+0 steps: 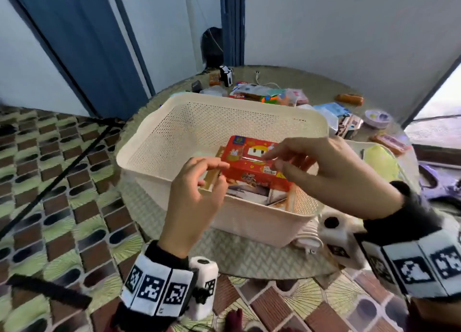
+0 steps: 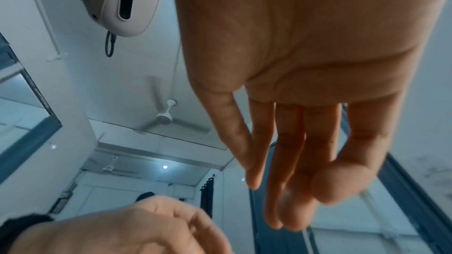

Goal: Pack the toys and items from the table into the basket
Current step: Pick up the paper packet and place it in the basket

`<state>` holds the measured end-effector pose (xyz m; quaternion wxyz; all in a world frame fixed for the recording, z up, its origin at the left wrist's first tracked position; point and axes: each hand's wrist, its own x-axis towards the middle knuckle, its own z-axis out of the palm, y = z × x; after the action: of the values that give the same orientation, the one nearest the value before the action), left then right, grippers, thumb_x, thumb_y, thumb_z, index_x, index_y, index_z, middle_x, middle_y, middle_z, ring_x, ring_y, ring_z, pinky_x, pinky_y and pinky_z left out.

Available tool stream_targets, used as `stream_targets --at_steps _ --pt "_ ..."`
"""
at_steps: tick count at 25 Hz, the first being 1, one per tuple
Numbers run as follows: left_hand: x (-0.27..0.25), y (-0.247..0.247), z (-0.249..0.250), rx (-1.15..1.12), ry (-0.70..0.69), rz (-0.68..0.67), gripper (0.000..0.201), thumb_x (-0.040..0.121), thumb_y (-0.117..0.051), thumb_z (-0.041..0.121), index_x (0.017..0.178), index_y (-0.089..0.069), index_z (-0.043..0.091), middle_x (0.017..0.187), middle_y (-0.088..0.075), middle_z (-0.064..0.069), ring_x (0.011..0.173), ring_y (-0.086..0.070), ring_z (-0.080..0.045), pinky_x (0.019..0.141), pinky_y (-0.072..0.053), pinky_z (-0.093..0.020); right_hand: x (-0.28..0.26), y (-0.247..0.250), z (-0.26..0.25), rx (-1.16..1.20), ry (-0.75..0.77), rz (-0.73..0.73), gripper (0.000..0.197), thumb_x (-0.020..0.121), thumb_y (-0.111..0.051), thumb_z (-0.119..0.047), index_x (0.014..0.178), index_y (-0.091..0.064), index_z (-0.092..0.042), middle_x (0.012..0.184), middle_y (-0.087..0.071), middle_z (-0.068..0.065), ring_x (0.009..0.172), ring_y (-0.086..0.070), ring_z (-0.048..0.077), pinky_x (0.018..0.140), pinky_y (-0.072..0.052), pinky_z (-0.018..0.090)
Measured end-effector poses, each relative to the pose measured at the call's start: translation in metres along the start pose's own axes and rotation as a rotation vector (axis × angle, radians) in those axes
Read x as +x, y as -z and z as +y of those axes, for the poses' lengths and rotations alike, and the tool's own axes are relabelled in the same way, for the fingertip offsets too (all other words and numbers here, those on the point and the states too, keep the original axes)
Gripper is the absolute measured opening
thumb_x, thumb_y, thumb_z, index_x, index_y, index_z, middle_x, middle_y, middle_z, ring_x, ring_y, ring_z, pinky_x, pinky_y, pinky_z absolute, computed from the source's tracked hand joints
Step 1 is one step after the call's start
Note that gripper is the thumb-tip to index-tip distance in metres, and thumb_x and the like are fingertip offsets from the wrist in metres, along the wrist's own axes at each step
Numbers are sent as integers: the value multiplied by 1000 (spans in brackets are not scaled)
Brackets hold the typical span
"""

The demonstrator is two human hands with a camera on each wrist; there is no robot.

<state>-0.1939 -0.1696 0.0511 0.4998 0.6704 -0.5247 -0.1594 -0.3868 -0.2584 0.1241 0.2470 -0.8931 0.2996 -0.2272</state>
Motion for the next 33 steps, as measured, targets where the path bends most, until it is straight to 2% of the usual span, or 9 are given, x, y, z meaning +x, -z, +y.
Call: stream_targets --at_steps 6,11,15,20,22,24,27,30,33 --pt "-86 17 -12 15 148 144 28 85 -50 42 102 -65 27 110 -61 16 105 -56 -5 82 -44 -21 -25 -56 -5 122 136 -240 18 87 -57 -18 98 -69 -26 84 -68 -11 71 -62 5 70 -48 26" --pt "-156 40 -36 89 353 300 19 89 -60 8 100 -66 22 105 -64 11 98 -58 -1 79 -43 -15 -29 -115 -14 171 194 -496 19 88 -58 -15 98 -68 -29 86 -70 -10 71 -62 5 68 -48 21" --pt "-205 71 -60 108 558 380 19 90 -59 12 101 -65 26 103 -64 17 95 -57 7 82 -43 -11 -22 -168 -22 159 193 -681 17 91 -57 -15 100 -68 -23 85 -65 -19 70 -59 1 63 -43 9" --pt "-238 118 -108 107 706 443 20 90 -58 5 102 -66 19 101 -66 11 89 -58 8 74 -41 -2 4 -235 -41 113 162 -899 17 94 -52 -22 105 -63 -29 95 -66 -5 80 -63 20 69 -51 30" --pt "-241 142 -129 103 751 450 21 90 -59 4 100 -66 21 101 -66 11 90 -59 7 75 -42 -3 22 -264 -56 130 144 -935 17 94 -51 -21 105 -61 -29 97 -65 -5 82 -63 22 69 -52 30" --pt "-242 171 -152 100 796 434 22 89 -59 6 98 -64 26 100 -66 13 94 -61 1 76 -44 -7 43 -294 -72 142 128 -941 18 94 -52 -17 106 -62 -24 100 -65 -5 84 -61 12 72 -50 20" --pt "-241 216 -185 104 862 402 23 90 -59 9 97 -64 30 96 -67 12 88 -64 -8 77 -52 -24 70 -337 -92 145 67 -918 19 92 -53 -13 107 -63 -20 102 -65 -3 94 -61 11 85 -50 24" --pt "-237 265 -215 116 859 349 26 90 -59 8 96 -62 33 100 -65 14 91 -59 6 82 -47 -16 94 -380 -113 138 -8 -930 19 92 -54 -14 109 -63 -16 105 -65 1 97 -62 17 85 -48 28" --pt "-226 297 -240 118 869 277 24 91 -57 10 100 -59 32 104 -62 16 99 -56 5 85 -43 -12 116 -409 -120 82 -32 -929 20 92 -55 -17 111 -63 -16 109 -64 3 100 -59 15 89 -45 27"
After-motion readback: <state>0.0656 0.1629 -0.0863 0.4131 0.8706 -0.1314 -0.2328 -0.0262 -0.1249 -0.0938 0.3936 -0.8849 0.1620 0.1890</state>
